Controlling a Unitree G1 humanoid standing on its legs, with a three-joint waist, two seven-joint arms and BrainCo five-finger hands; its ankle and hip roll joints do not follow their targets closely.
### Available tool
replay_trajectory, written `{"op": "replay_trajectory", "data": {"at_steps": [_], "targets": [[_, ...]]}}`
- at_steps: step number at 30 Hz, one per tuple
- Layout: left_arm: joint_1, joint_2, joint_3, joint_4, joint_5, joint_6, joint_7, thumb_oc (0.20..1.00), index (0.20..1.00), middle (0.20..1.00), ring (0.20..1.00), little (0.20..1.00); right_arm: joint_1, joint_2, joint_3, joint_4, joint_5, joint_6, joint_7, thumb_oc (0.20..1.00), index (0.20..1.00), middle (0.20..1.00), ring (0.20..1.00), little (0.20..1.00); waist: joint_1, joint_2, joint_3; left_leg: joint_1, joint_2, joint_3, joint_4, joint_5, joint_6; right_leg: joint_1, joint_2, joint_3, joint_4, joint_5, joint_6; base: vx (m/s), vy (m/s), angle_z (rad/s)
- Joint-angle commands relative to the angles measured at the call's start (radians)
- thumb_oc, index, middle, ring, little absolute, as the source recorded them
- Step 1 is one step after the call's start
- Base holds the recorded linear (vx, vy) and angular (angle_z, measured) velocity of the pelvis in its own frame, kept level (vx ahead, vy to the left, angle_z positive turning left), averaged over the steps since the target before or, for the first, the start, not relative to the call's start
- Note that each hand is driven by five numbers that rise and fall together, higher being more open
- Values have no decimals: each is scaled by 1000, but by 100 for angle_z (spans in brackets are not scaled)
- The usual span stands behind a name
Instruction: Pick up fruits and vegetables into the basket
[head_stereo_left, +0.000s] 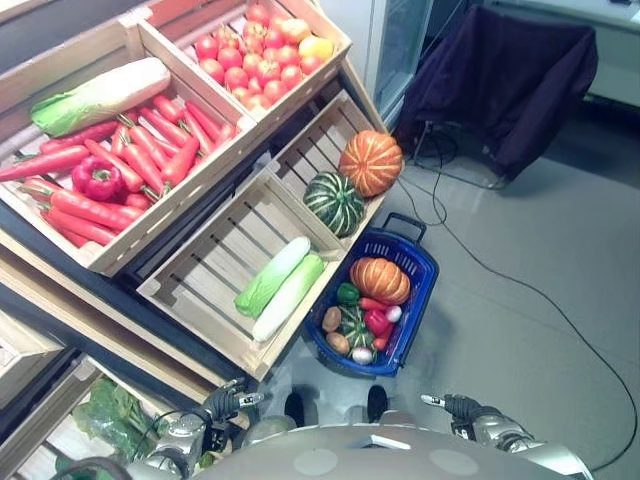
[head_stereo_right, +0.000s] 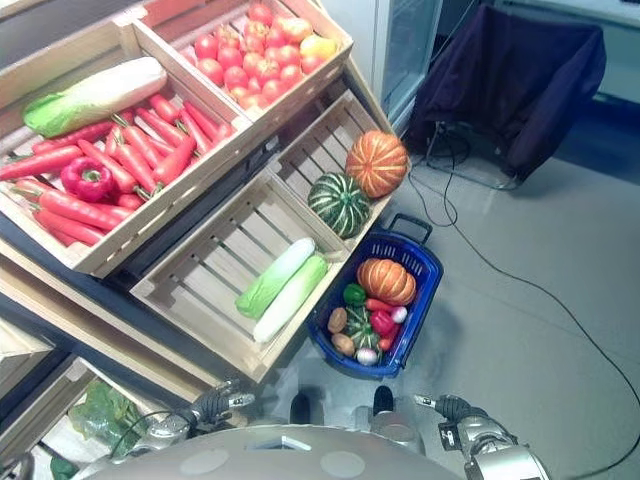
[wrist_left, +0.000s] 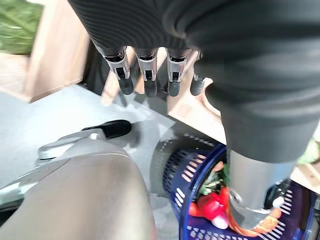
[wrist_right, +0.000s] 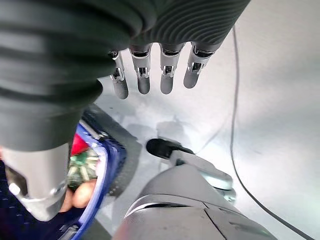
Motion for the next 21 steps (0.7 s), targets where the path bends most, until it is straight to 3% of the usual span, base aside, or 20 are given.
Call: {"op": "replay_trajectory", "data": {"at_steps": [1,7,12,18,21], "targets": [[-130,-14,-16,-30,-94,-79,-1,1000,1000,1000,1000,1000,-132,-6,46,1,66,0,-48,1000,1000,1000,1000,1000,3,-12,153,-75,-4,-21,4,-57,-10,-31,-50,28,11,-32,74,-200,-17,2],[-183,-13,-23,-77,-143,-109,5,1000,1000,1000,1000,1000,-186,-4,74,-19,99,14,-60,1000,1000,1000,1000,1000,0,-8,226,-149,-18,-40,4,-33,-7,-107,-42,39,11,-12,67,-95,-4,3],[-255,-3,-52,-138,-205,-132,11,1000,1000,1000,1000,1000,-253,-24,93,-42,135,27,-69,1000,1000,1000,1000,1000,8,-3,304,-212,-25,-42,4,-2,-7,-197,-29,31,100,-35,49,-105,29,3],[-325,27,-96,-245,-259,-139,-47,1000,1000,1000,1000,1000,-297,-51,96,-64,178,18,-83,1000,1000,1000,1000,1000,14,-6,383,-357,-57,-36,214,-40,-5,-312,-29,19,268,-81,32,-141,-16,8],[-341,41,-118,-301,-291,-128,-97,1000,1000,1000,1000,1000,-307,-60,95,-71,187,25,-88,1000,1000,1000,1000,1000,15,-5,390,-410,-61,-38,269,-54,-4,-360,-34,19,319,-91,34,-65,-22,13]]}}
